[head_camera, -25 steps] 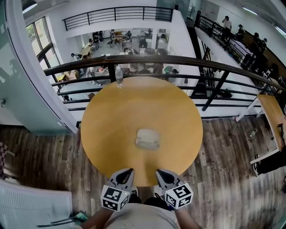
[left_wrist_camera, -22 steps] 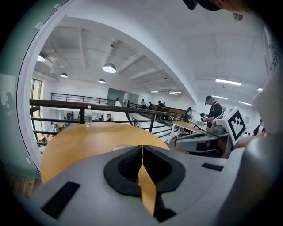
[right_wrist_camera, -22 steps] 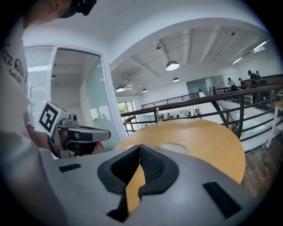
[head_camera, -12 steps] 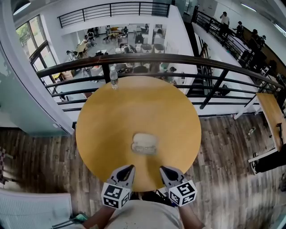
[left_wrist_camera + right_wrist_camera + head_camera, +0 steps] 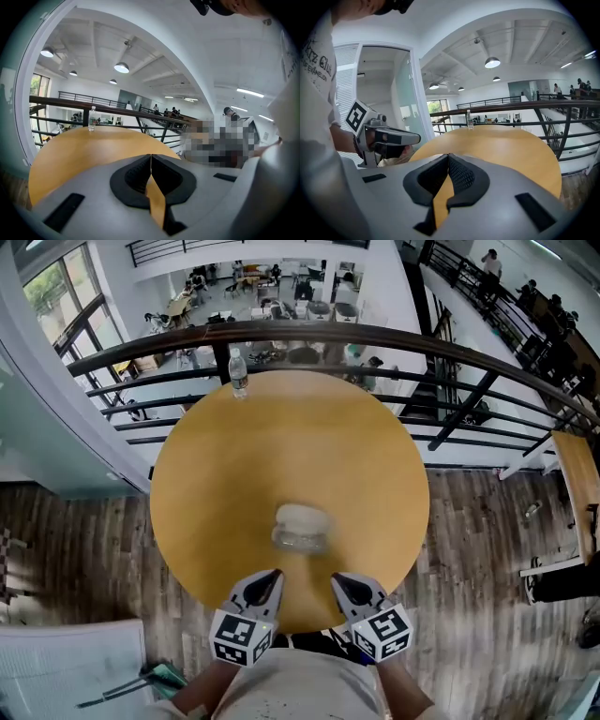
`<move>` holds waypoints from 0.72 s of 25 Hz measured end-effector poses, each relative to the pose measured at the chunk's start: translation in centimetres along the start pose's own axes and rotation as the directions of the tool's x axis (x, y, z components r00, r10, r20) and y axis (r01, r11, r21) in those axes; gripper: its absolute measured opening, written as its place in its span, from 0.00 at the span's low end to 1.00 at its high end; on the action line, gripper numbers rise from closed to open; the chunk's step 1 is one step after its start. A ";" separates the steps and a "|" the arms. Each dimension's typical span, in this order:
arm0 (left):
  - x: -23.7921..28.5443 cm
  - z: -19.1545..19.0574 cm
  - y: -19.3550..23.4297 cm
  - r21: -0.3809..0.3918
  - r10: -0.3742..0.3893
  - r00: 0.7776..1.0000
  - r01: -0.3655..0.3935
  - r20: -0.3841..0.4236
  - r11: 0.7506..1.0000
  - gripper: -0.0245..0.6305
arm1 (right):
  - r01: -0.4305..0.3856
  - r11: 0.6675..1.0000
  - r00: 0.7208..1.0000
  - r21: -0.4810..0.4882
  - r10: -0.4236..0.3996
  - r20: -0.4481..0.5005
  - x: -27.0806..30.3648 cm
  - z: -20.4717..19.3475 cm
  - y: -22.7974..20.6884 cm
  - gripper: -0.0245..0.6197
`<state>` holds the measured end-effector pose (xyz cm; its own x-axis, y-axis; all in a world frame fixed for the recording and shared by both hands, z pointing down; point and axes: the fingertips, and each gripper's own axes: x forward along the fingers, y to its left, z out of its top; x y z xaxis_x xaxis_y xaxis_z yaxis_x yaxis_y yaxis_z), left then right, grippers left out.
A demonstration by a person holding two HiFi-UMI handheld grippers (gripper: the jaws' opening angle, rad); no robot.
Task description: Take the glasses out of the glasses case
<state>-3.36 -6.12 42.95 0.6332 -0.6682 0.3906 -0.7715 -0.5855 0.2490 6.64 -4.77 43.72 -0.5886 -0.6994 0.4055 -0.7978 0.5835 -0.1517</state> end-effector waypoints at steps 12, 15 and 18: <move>4.6 -2.6 3.9 -0.005 0.038 0.998 -0.038 -0.058 0.999 0.07 | -0.058 0.996 0.993 -0.068 0.051 -0.107 6.6 -2.9 -3.6 0.08; 6.3 -3.3 5.0 0.004 0.048 0.996 -0.048 -0.070 0.999 0.07 | -0.066 0.995 0.992 -0.076 0.057 -0.114 8.7 -3.3 -5.2 0.08; 7.5 -4.0 5.7 -0.004 0.054 0.995 -0.055 -0.079 0.999 0.07 | -0.072 0.994 0.989 -0.086 0.060 -0.137 10.5 -4.2 -6.6 0.08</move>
<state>-3.30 -12.63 50.89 0.5836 -0.6604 0.4726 -0.8051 -0.5465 0.2304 6.25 -14.23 52.74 -0.6122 -0.6000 0.5149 -0.7388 0.6661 -0.1022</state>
